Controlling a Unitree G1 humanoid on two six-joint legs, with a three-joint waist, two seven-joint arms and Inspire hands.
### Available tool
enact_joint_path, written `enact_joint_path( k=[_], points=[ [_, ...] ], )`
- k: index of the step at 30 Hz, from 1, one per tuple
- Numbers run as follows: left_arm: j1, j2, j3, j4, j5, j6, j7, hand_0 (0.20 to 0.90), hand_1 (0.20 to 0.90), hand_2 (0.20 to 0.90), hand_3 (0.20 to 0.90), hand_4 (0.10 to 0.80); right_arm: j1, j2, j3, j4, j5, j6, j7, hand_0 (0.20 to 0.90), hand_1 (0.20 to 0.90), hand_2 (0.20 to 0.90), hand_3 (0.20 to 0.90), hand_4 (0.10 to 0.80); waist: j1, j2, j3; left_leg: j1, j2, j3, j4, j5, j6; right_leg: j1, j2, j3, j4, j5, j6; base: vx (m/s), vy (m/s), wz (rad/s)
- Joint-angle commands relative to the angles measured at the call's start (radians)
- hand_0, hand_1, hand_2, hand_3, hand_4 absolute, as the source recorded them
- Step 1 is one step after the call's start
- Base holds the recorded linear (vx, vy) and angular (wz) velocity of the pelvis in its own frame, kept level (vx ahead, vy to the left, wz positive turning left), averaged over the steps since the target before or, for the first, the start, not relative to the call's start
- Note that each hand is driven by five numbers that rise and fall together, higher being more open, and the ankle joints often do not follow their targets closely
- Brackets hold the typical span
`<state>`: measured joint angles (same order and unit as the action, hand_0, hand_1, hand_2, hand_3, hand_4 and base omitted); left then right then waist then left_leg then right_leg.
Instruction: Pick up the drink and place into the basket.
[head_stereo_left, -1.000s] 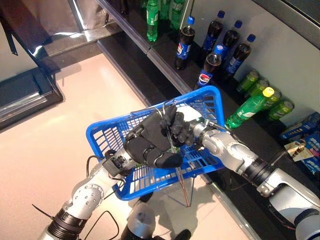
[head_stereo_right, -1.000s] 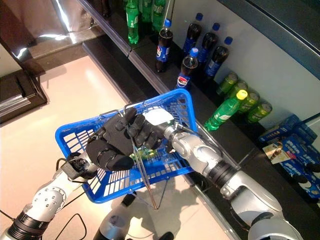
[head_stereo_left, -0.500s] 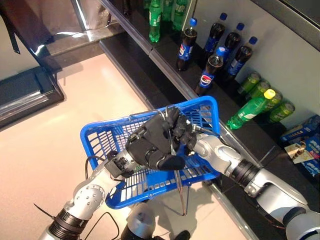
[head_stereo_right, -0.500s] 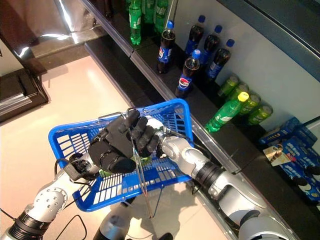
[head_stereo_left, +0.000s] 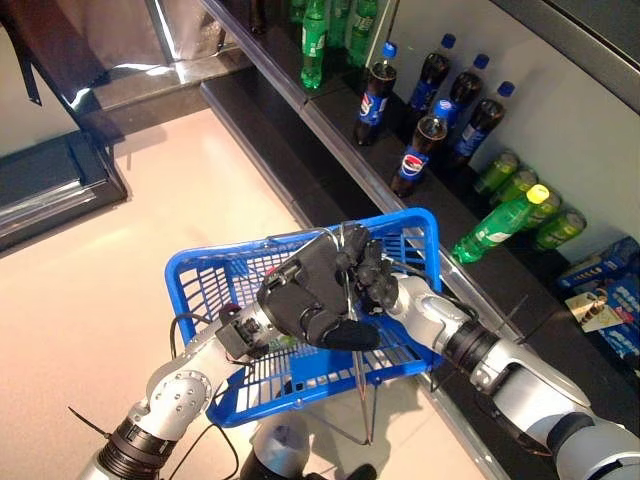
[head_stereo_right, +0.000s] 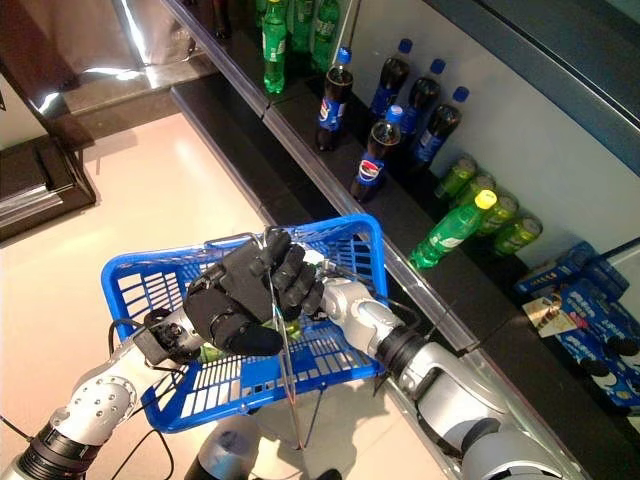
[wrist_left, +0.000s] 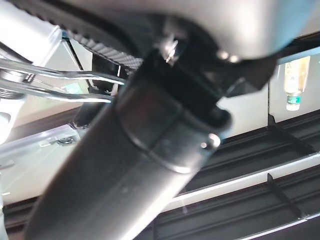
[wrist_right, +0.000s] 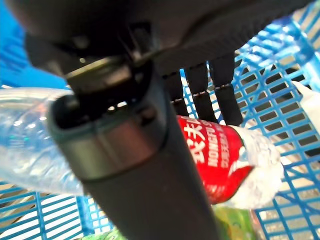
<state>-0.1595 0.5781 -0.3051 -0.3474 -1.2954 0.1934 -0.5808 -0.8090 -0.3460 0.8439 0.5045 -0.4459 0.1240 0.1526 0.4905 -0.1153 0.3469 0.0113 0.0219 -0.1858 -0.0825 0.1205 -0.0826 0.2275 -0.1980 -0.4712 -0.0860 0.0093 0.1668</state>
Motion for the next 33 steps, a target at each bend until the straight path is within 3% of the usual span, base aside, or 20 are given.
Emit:
enact_joint_path(
  k=[1, 7, 21, 33],
  points=[
    [-0.173, -0.19, -0.043, -0.282, -0.108, -0.127, -0.174, 0.3, 0.3, 0.3, 0.2, 0.1, -0.083, 0.097, 0.05, 0.053, 0.034, -0.011, -0.026, 0.9, 0.9, 0.9, 0.9, 0.8, -0.005, -0.008, -0.3, 0.025, -0.007, 0.027, -0.005, -0.077, 0.005, -0.022, 0.012, -0.009, 0.027, 0.021, -0.019, -0.002, 0.0, 0.08],
    [-0.178, -0.237, -0.076, -0.272, -0.041, -0.13, -0.151, 0.3, 0.3, 0.3, 0.2, 0.1, -0.103, 0.125, 0.042, 0.072, 0.045, 0.019, -0.023, 0.9, 0.9, 0.9, 0.9, 0.8, -0.005, -0.022, -0.298, 0.026, -0.006, 0.027, -0.005, -0.072, 0.006, -0.017, 0.018, -0.015, 0.025, 0.024, -0.023, 0.001, -0.015, 0.08],
    [-0.223, -0.241, -0.105, -0.189, 0.01, -0.241, -0.106, 0.3, 0.3, 0.3, 0.2, 0.1, -0.102, 0.12, 0.034, 0.059, 0.046, -0.003, -0.009, 0.9, 0.9, 0.9, 0.9, 0.8, -0.037, -0.02, -0.305, 0.026, 0.002, 0.059, -0.005, -0.073, 0.004, -0.03, 0.017, 0.002, 0.025, 0.028, -0.021, 0.0, 0.0, 0.0],
    [-0.224, -0.237, -0.068, -0.144, 0.054, -0.317, 0.023, 0.3, 0.3, 0.3, 0.2, 0.1, -0.099, 0.114, 0.007, 0.046, 0.077, 0.021, -0.026, 0.9, 0.9, 0.9, 0.9, 0.8, -0.043, -0.021, -0.304, 0.028, 0.004, 0.063, -0.005, -0.074, 0.004, -0.03, 0.017, 0.008, 0.025, 0.03, -0.018, 0.004, 0.003, -0.03]
  ],
)
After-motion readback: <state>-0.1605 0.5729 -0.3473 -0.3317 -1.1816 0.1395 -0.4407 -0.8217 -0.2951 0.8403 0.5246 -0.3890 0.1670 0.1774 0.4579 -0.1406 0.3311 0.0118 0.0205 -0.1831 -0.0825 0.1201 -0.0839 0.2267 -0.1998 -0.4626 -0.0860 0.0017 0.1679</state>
